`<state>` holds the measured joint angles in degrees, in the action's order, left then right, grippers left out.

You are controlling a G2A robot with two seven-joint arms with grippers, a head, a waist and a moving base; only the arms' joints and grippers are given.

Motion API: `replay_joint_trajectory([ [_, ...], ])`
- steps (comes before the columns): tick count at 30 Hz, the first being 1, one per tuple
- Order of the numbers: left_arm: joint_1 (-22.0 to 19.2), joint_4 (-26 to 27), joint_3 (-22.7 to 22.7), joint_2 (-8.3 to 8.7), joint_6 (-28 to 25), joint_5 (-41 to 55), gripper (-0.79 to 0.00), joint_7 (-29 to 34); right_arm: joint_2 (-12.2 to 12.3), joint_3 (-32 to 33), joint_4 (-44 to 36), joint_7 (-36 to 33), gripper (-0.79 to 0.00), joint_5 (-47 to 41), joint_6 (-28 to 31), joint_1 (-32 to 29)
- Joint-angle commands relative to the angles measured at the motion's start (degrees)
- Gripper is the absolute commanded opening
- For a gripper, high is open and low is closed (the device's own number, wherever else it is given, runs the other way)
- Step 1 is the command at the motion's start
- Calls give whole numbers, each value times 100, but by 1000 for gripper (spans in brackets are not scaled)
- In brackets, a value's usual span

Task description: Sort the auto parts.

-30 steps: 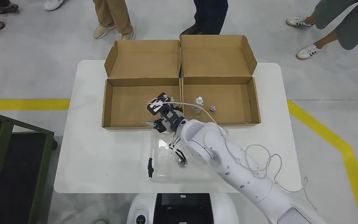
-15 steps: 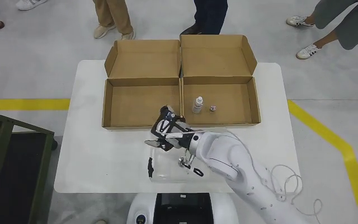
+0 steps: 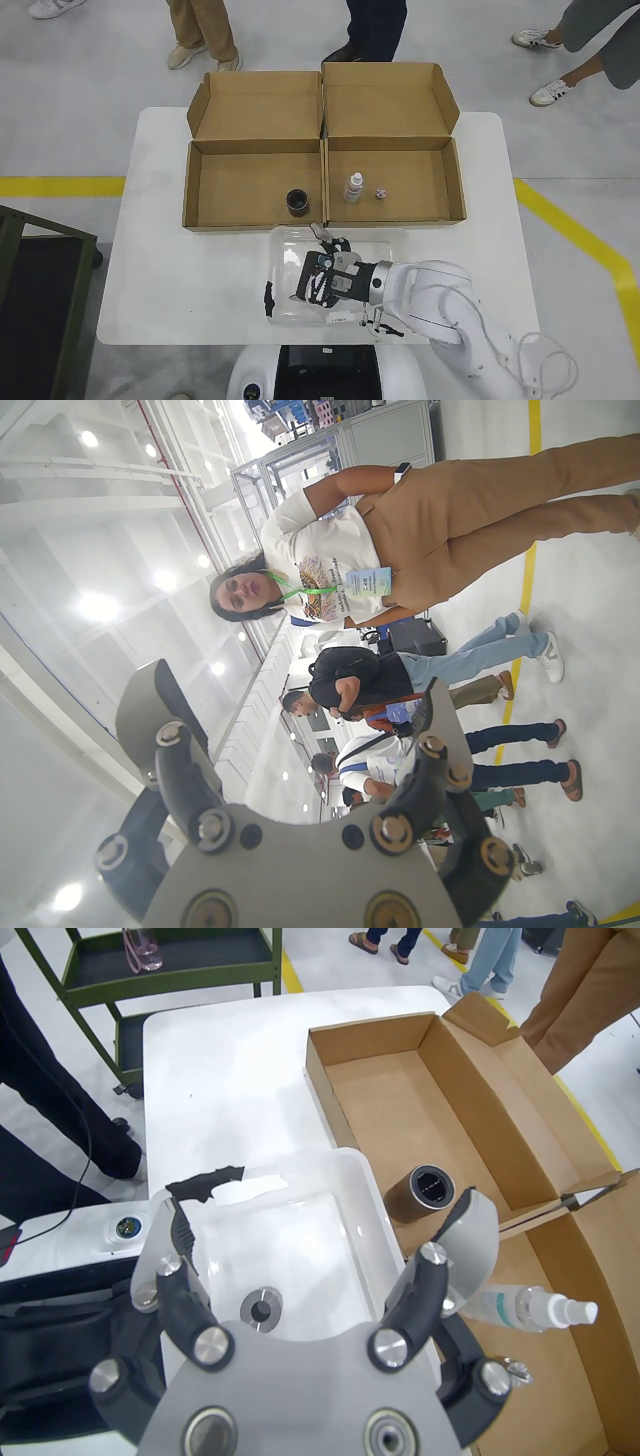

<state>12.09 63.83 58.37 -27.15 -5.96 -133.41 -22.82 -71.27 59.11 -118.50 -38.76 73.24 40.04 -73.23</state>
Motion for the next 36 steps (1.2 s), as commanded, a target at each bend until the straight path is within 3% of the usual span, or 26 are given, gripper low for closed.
replay_joint_trajectory([
  [1,0,0,0,0,0,0,0,0,40,103,-6,-3,0,55,116,-95],
  [18,0,0,0,0,0,0,0,0,191,18,266,-381,0,599,435,-214],
  [32,0,0,0,0,0,0,0,0,208,-322,896,-380,-74,1098,277,-43],
  [35,0,0,0,0,0,0,0,0,211,-365,1007,-389,-129,1117,267,-10],
  [36,0,0,0,0,0,0,0,0,211,-377,1039,-387,-188,1117,260,0],
])
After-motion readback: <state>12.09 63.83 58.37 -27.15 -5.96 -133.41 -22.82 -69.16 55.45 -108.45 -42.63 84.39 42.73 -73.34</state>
